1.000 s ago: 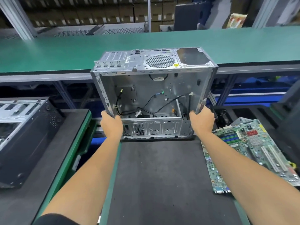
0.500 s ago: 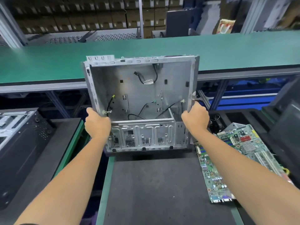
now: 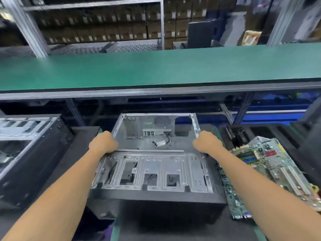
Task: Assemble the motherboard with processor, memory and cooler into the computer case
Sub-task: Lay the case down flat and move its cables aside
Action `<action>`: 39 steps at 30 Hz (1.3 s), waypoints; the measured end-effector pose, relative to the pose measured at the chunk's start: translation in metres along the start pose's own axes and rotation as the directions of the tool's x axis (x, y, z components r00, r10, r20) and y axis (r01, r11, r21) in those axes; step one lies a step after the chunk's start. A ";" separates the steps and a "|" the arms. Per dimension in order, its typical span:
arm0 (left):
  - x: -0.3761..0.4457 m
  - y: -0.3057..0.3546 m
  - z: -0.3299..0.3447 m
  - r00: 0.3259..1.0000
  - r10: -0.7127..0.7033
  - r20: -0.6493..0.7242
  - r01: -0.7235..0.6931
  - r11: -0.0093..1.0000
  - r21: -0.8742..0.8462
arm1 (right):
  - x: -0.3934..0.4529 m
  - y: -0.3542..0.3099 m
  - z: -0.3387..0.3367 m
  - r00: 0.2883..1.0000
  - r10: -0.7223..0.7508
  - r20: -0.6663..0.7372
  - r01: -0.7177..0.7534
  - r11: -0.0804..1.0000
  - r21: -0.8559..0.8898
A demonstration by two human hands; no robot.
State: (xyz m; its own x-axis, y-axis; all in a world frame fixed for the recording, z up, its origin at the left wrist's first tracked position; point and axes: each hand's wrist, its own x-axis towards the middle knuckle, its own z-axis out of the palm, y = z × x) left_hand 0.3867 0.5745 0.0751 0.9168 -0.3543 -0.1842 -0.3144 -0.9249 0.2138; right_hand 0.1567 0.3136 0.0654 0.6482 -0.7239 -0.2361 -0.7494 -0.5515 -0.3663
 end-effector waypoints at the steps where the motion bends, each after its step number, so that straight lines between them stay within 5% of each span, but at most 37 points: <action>1: -0.002 -0.004 0.003 1.000 -0.005 0.030 0.004 1.000 0.018 | -0.003 0.000 0.004 1.000 -0.003 0.024 0.003 1.000 -0.015; 11: -0.011 -0.007 0.017 0.999 -0.027 0.020 0.026 1.000 0.015 | -0.006 0.001 0.015 0.997 0.035 0.062 -0.032 0.998 -0.060; 15: -0.023 0.004 0.025 0.996 -0.032 -0.085 0.027 0.997 -0.067 | -0.008 -0.001 0.002 0.999 0.003 0.040 0.006 0.974 -0.225; 18: -0.031 0.034 0.031 0.885 0.208 -0.416 -0.196 0.978 0.073 | -0.004 -0.017 -0.004 0.964 -0.103 -0.245 0.028 0.956 -0.291; 21: -0.045 0.073 0.038 0.842 0.433 -0.323 -0.417 0.901 0.119 | 0.006 -0.044 -0.009 0.924 -0.196 -0.329 0.111 0.960 -0.259; 26: -0.067 0.109 0.075 0.846 0.529 0.071 -0.533 0.844 0.066 | 0.030 -0.082 -0.005 0.929 -0.356 -0.103 0.328 0.919 -0.217; 34: -0.063 0.107 0.085 0.811 0.583 0.054 -0.582 0.794 0.175 | 0.068 -0.124 0.003 0.845 -0.530 0.070 0.528 0.805 -0.271; 39: -0.065 0.108 0.084 0.832 0.553 0.050 -0.553 0.818 0.159 | 0.040 -0.153 0.041 0.623 -0.515 0.589 0.606 0.794 0.053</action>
State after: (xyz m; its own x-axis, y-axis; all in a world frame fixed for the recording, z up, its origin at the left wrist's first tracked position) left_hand 0.2729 0.4861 0.0293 0.5765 -0.8129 -0.0825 -0.8035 -0.5823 0.1239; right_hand 0.3026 0.3860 0.0755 0.8689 0.0774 -0.4889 -0.1947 -0.8547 -0.4813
